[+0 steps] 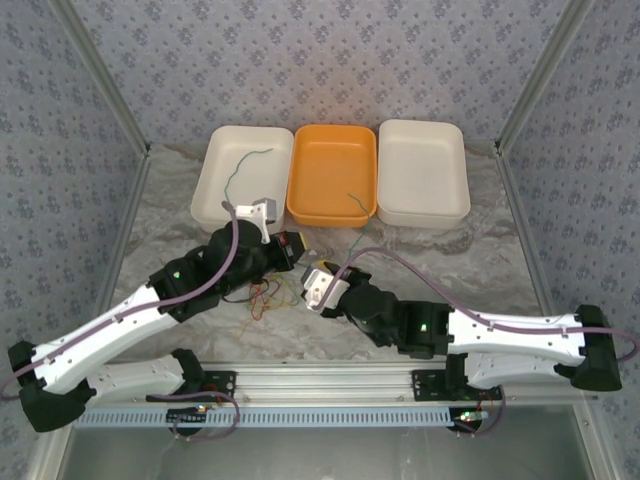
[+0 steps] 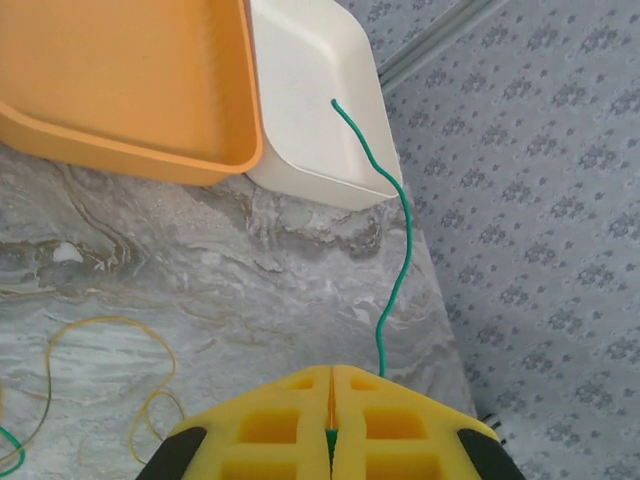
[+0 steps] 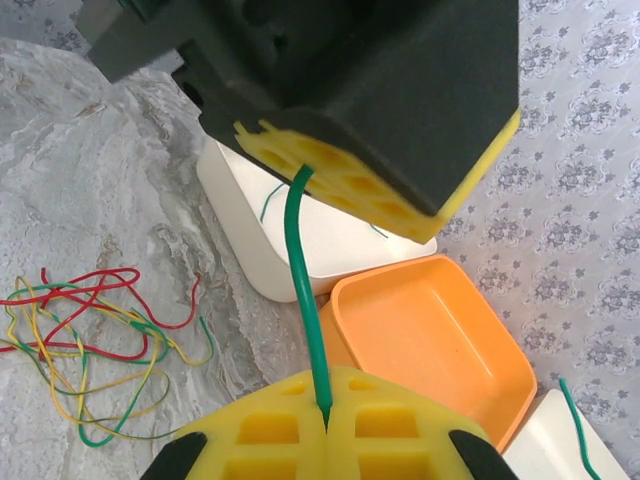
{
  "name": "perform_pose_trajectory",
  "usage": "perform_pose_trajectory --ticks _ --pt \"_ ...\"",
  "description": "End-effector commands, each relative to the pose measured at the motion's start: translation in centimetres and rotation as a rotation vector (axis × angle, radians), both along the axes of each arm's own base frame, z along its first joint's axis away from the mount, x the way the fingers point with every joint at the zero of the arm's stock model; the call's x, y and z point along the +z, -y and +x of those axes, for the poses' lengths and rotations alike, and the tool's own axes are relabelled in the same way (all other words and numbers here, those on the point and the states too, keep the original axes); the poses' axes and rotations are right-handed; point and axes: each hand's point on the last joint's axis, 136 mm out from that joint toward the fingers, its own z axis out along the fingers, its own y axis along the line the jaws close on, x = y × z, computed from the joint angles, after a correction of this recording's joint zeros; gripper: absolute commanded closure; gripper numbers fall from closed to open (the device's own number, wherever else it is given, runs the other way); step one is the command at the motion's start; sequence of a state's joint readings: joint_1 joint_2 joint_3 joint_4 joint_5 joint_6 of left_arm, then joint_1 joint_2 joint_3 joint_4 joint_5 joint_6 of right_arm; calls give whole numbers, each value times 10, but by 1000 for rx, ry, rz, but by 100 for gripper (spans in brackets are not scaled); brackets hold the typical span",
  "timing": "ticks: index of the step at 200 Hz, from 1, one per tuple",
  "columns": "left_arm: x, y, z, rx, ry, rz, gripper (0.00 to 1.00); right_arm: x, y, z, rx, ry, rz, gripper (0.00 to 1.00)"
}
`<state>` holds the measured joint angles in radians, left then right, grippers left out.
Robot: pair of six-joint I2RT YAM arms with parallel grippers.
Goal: Untangle the cables
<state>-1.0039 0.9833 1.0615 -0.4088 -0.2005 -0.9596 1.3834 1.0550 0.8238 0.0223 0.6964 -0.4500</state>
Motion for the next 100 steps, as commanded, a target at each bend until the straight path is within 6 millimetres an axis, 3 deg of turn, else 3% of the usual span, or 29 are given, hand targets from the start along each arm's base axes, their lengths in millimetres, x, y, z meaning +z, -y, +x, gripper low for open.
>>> perform_pose_trajectory --ticks 1,18,36,57,75,100 --pt "11 -28 4 148 38 -88 100 14 12 15 -117 18 32 100" --pt "4 -35 1 216 37 -228 100 7 18 27 -220 3 2 100" --pt "-5 -25 -4 246 23 -340 100 2 20 37 -330 7 -26 100" --pt "-15 -19 -4 303 16 -432 100 -8 6 36 -374 41 -76 100" --pt "-12 -34 0 388 26 -451 100 -21 -7 31 -366 73 -133 100" --pt "2 -76 3 538 51 -461 100 -31 -8 26 -357 97 -152 100"
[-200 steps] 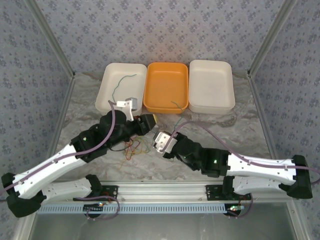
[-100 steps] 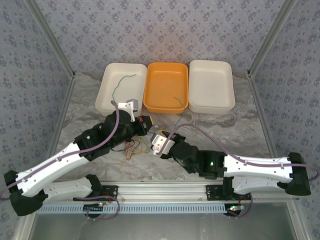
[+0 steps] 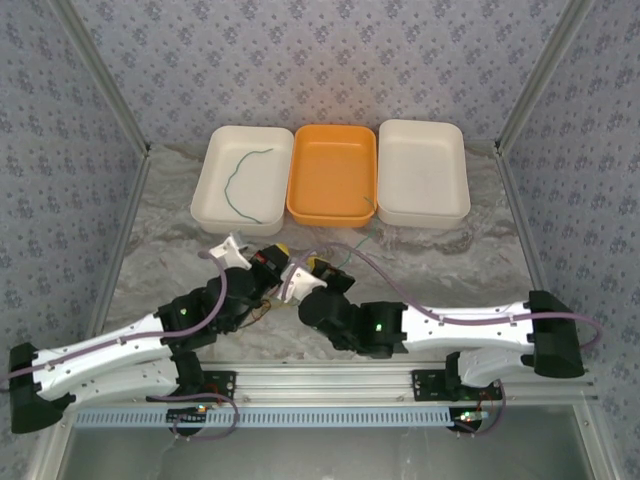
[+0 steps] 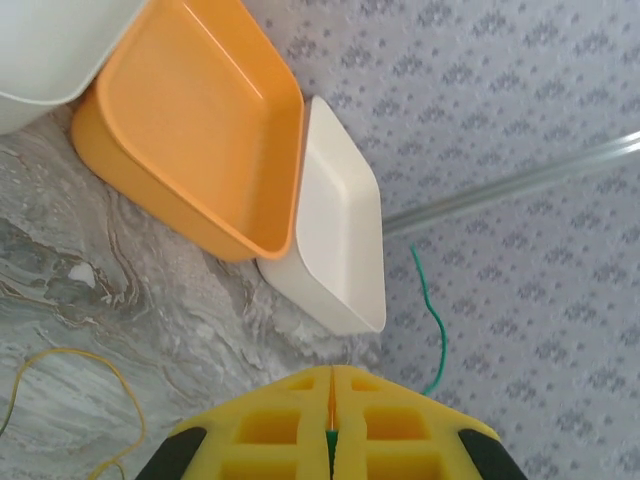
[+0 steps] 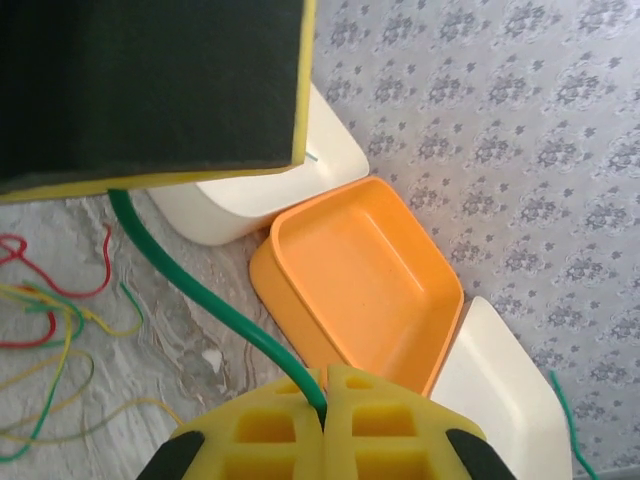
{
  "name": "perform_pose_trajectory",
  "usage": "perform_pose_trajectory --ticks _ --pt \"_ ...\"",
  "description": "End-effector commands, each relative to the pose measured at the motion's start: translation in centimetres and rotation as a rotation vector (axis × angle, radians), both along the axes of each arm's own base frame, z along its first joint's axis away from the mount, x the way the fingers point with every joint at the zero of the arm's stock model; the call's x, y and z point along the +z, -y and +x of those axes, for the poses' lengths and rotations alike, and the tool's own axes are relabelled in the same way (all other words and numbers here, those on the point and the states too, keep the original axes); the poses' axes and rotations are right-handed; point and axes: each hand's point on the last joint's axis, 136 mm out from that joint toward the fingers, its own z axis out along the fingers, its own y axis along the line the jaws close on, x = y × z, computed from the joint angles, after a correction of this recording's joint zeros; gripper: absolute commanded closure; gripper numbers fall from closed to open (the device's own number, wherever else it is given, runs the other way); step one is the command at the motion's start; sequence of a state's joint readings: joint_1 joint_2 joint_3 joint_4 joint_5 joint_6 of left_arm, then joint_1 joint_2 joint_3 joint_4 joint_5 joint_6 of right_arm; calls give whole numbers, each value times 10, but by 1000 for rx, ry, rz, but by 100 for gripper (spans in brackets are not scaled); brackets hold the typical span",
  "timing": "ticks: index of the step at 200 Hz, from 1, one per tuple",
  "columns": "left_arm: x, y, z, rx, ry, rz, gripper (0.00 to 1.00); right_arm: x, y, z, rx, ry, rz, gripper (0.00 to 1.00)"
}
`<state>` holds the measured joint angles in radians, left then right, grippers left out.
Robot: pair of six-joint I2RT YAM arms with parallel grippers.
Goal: Untangle the cables
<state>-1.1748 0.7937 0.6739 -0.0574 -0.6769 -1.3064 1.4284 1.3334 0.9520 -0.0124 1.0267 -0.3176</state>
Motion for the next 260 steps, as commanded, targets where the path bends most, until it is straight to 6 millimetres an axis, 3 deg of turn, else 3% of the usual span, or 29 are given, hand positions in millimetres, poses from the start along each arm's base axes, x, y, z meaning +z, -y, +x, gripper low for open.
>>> perform_pose_trajectory --ticks 1,28,57,65,79,95,106,114,135,150,190,223,251,254,260 --pt "39 -36 2 167 37 -126 100 -5 8 2 -62 59 -71 100" --pt "39 -68 0 271 -17 -121 100 -2 13 2 -59 70 -48 100" --pt "36 -59 1 229 -33 -131 100 3 7 2 -20 42 -26 100" --pt "41 -55 1 198 -11 -123 85 3 6 2 -2 13 -13 100" --pt "60 -46 0 126 62 -95 51 7 6 2 27 -40 21 100" --pt "93 -37 -7 30 170 -64 18 12 9 4 71 -151 100 100" --pt "113 -31 -13 -37 245 3 11 20 14 5 107 -228 184 100" --pt "118 -31 -15 -58 258 59 7 27 16 8 133 -293 265 100" --pt "113 -27 -16 -95 299 179 11 50 29 21 154 -449 489 100" --pt "106 -16 -17 -145 348 257 23 65 37 30 177 -549 650 100" --pt "77 59 -29 -452 449 439 43 96 58 54 148 -782 1009 100" --pt "53 97 -25 -547 524 533 40 108 65 66 83 -948 1223 100" --pt "48 117 -23 -580 585 557 32 104 62 64 59 -1013 1262 100" --pt "48 118 -23 -579 588 561 31 116 63 64 79 -999 1275 100" --pt "47 119 -20 -571 583 576 29 118 63 63 80 -1005 1277 100"
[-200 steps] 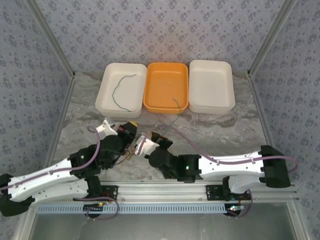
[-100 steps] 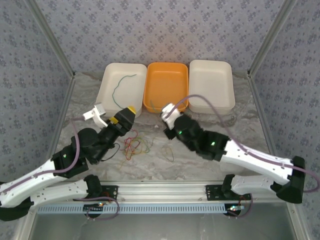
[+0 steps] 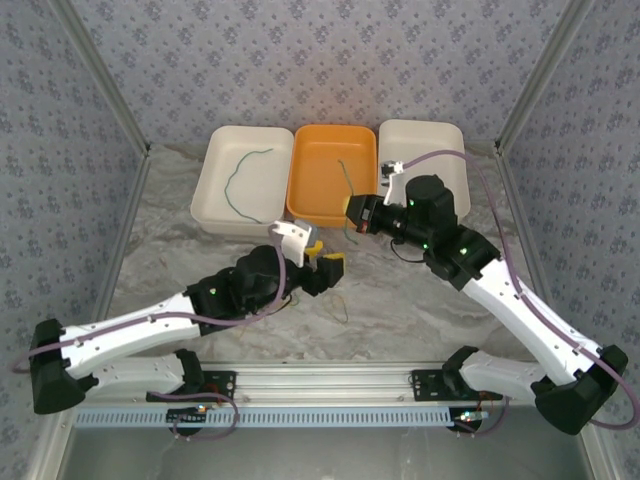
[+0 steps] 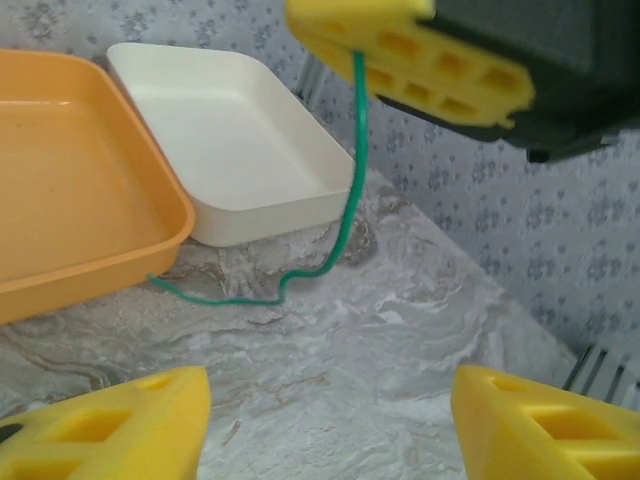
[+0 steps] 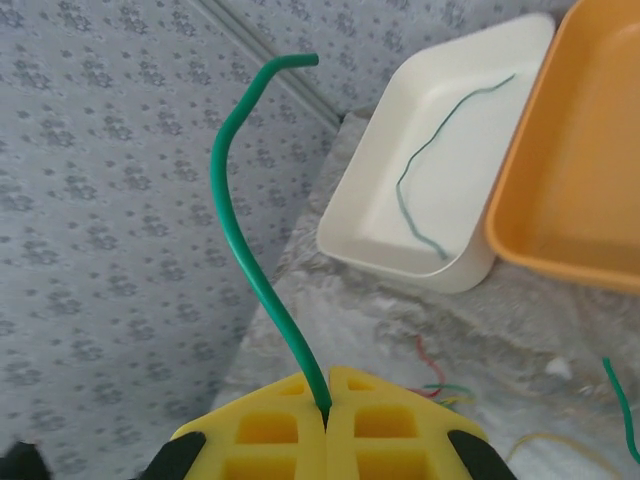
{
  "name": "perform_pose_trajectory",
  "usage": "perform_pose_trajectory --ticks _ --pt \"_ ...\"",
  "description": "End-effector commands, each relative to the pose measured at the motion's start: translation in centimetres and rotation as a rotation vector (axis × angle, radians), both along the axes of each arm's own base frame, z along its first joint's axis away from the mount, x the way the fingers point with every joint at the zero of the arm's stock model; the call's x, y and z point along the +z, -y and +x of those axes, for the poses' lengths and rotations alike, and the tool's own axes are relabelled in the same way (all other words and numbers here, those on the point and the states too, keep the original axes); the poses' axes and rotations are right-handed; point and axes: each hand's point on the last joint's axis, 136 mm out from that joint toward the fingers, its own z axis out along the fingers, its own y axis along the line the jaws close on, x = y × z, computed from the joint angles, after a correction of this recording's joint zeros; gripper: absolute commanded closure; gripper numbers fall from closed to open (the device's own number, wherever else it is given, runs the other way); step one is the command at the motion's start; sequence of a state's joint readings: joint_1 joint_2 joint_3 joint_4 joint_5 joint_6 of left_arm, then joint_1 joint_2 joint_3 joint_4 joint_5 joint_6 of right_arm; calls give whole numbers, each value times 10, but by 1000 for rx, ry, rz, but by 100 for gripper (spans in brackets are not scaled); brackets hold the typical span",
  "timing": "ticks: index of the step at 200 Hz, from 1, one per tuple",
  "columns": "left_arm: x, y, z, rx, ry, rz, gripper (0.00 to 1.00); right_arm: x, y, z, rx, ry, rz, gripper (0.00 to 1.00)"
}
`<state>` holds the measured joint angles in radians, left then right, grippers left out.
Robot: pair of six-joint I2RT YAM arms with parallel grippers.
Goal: Untangle the cables
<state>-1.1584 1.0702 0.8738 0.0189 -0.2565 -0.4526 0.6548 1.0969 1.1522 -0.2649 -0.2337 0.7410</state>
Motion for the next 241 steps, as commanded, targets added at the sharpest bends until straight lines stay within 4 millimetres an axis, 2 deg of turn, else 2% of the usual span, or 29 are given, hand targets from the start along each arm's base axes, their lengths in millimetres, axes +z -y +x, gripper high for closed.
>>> perform_pose_trajectory --ticks 1,23,39,40,46,76,88,98,104,136,171,181,200,211,223,241 --pt "31 14 -1 -56 121 -56 29 26 -7 -13 47 -85 117 100" --pt "29 18 6 -35 147 -16 24 22 -8 -15 51 -115 136 100" --pt "28 24 10 -38 158 18 24 29 -7 -17 53 -110 164 100" --pt "28 24 10 -37 159 21 24 22 -7 -17 52 -123 157 100" --pt "26 25 13 -26 157 38 26 15 -8 -17 52 -140 153 100" --pt "26 22 26 41 182 67 40 13 -7 -21 55 -160 172 100" --pt "28 24 26 32 187 62 59 11 -5 -21 49 -169 178 100" --pt "29 28 25 13 187 63 87 11 -3 -21 45 -170 186 100" --pt "29 29 24 7 183 64 100 10 -1 -21 37 -171 185 100" --pt "28 24 19 0 145 35 100 10 11 -15 -2 -157 174 100" --pt "31 7 23 26 84 18 100 18 16 -13 4 -119 165 96" --pt "33 3 24 24 73 6 100 20 17 -13 7 -110 159 87" --pt "38 -6 28 29 54 -14 100 29 19 -16 16 -75 145 45" --pt "40 -13 33 42 38 -14 100 34 25 -19 2 -41 127 28" --pt "41 -24 41 67 8 -9 100 38 33 -25 -9 -1 99 24" --pt "38 -47 59 106 -42 8 100 42 48 -37 -26 59 49 23"
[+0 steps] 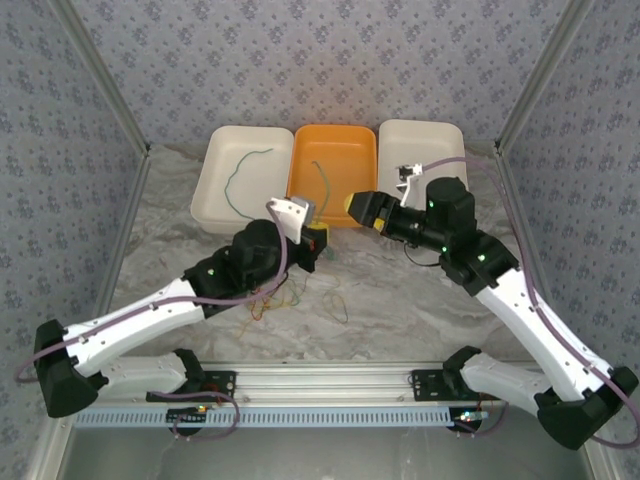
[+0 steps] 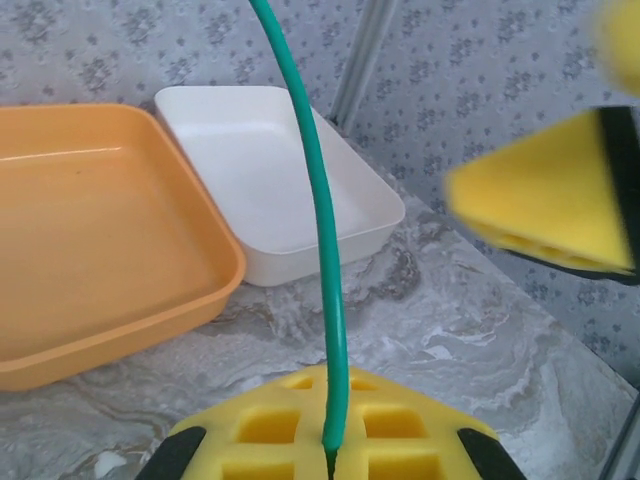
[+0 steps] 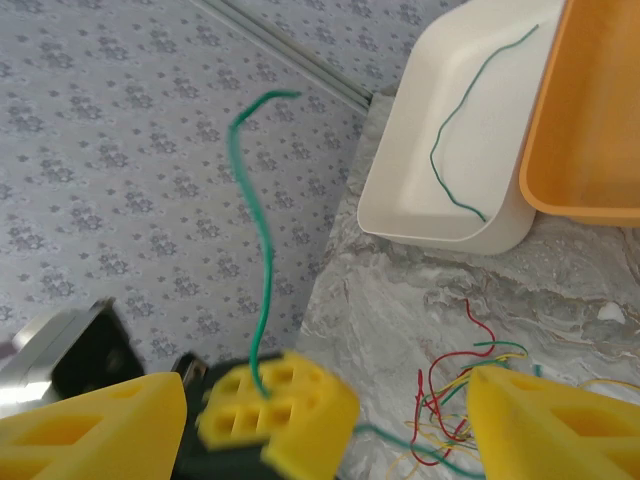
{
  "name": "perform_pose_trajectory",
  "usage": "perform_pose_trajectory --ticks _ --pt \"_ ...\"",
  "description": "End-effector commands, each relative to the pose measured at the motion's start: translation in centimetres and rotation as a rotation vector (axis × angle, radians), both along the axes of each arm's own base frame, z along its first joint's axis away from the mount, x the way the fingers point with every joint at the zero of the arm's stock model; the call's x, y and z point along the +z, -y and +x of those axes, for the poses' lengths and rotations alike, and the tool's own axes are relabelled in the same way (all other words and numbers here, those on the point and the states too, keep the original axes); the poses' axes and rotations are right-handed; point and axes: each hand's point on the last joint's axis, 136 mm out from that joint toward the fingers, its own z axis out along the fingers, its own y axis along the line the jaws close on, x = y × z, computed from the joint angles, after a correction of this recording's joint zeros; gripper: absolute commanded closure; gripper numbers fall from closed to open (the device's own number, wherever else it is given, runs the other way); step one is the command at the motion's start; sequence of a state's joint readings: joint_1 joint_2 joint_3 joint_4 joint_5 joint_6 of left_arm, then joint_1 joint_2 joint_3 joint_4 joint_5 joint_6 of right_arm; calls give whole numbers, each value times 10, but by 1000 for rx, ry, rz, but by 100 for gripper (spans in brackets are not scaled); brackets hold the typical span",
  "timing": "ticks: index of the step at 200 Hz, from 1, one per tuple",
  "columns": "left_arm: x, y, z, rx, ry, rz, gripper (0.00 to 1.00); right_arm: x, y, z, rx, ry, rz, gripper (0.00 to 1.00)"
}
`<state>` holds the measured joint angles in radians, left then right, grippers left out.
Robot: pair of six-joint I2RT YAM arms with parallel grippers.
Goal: Untangle the cables
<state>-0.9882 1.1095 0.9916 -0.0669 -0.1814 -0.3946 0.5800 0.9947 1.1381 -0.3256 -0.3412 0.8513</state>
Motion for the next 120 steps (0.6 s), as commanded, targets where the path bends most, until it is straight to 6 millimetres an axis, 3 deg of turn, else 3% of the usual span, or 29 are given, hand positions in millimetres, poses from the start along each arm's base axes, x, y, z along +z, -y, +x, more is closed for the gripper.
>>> perform_pose_trajectory --ticks 1,38,68,100,120 --pt "16 -26 12 27 -65 -27 100 27 24 -18 -30 139 -60 23" --pt "15 -87 58 142 -133 -42 100 4 43 -37 -44 160 -168 22" --pt "10 -133 103 214 -196 -98 100 -20 36 -46 1 140 -176 23" --pt "-18 -176 160 293 -311 -116 100 -37 23 -52 41 132 -201 23" --pt "-38 -187 191 318 -365 -116 100 -44 16 -55 57 127 -214 23"
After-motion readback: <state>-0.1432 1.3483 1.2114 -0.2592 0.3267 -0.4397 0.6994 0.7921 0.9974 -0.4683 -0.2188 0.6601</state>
